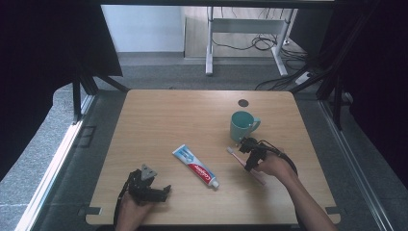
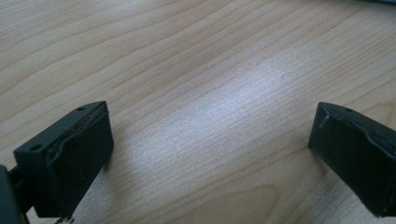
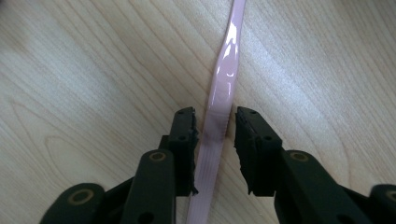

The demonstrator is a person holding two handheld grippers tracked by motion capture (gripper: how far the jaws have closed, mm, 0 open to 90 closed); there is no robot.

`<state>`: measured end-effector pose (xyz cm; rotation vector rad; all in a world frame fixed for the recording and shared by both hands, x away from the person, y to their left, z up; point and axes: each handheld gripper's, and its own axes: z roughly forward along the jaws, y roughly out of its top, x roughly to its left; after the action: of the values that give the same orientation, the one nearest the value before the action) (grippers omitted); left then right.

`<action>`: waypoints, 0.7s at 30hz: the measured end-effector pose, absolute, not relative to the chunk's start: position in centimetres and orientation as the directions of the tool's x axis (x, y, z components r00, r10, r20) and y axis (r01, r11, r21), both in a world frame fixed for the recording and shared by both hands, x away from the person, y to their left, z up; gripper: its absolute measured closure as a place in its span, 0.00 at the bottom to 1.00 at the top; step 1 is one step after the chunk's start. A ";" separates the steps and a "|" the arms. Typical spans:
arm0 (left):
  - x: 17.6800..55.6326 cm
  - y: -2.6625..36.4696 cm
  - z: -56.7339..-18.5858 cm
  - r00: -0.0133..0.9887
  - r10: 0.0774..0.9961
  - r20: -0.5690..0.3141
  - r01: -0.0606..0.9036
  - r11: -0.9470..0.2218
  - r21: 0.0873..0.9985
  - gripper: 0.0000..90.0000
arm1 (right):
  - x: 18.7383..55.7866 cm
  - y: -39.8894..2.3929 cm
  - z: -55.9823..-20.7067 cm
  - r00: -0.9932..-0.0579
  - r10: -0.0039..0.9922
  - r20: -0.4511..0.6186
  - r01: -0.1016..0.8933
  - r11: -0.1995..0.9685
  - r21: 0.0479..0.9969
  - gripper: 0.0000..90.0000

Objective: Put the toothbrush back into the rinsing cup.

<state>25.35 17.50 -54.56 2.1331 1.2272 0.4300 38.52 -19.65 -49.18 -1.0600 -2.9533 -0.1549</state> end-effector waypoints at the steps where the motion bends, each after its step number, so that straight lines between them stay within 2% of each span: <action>1: 25.3 17.5 -54.6 0.512 0.858 -0.030 0.652 -0.365 0.665 0.00 | 38.6 -19.6 -49.2 -0.775 0.631 0.033 0.631 0.771 0.089 0.78; 21: 25.3 17.5 -54.6 0.511 0.859 -0.030 0.652 -0.365 0.665 0.00 | 39.6 -18.1 -50.0 -0.780 0.625 0.024 0.625 0.780 0.017 0.82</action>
<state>25.34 17.49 -54.57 2.1320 1.2281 0.4313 39.58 -18.14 -50.00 -1.0353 -2.9481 -0.0375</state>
